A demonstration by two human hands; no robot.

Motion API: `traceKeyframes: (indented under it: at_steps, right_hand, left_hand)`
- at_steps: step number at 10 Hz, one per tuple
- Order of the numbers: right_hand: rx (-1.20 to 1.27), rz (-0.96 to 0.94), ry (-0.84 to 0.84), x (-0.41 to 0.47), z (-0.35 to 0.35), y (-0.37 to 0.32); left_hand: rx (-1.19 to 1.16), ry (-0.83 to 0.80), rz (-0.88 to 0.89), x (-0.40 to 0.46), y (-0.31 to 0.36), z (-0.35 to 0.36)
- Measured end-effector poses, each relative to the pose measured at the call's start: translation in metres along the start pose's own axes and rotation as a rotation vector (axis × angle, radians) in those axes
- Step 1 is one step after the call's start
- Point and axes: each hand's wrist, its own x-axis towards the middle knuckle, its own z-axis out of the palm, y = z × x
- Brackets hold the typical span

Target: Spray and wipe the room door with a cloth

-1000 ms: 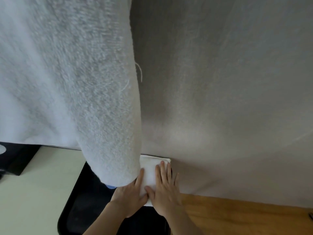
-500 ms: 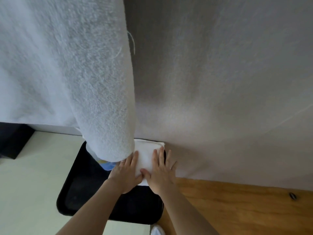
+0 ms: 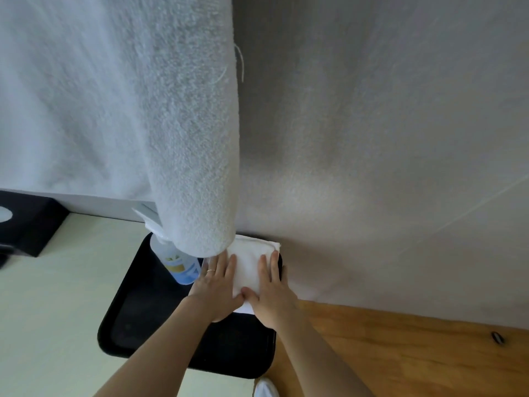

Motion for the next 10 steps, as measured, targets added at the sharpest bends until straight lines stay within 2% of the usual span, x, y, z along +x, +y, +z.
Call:
traceKeyframes:
  at_steps: [6,8,9,10]
  right_hand:
    - [-0.049,0.021,-0.094,-0.008,0.006,-0.008]
    - [-0.004,0.002,-0.125,-0.015,-0.007,-0.008]
    - [0.110,0.040,-0.051,-0.027,-0.008,-0.007]
    - [0.179,0.172,0.087,-0.059,0.010,-0.009]
  left_hand:
    - [-0.021,-0.024,-0.024,-0.020,-0.004,0.007]
    - [-0.076,0.005,-0.094,-0.037,0.004,-0.002]
    - [-0.175,0.066,-0.089,-0.058,0.007,0.001]
    - [-0.327,0.143,-0.034,-0.090,0.009,0.018]
